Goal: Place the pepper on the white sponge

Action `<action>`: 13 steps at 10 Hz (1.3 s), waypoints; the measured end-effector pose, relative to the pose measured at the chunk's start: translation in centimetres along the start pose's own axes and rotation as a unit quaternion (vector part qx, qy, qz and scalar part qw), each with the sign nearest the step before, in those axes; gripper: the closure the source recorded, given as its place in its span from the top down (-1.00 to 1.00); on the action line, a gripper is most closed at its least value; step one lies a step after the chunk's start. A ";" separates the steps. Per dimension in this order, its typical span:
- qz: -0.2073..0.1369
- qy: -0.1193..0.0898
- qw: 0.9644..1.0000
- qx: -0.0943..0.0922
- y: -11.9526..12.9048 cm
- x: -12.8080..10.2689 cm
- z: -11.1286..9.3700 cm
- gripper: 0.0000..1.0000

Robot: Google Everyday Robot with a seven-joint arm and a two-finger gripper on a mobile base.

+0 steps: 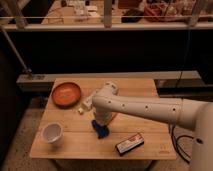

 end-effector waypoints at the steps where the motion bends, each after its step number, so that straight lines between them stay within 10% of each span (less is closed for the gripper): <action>1: -0.003 0.000 1.000 0.000 -0.1 -0.1 0.0 -0.98; 13: -0.017 0.000 1.000 0.006 0.0 -1.5 0.5 -0.83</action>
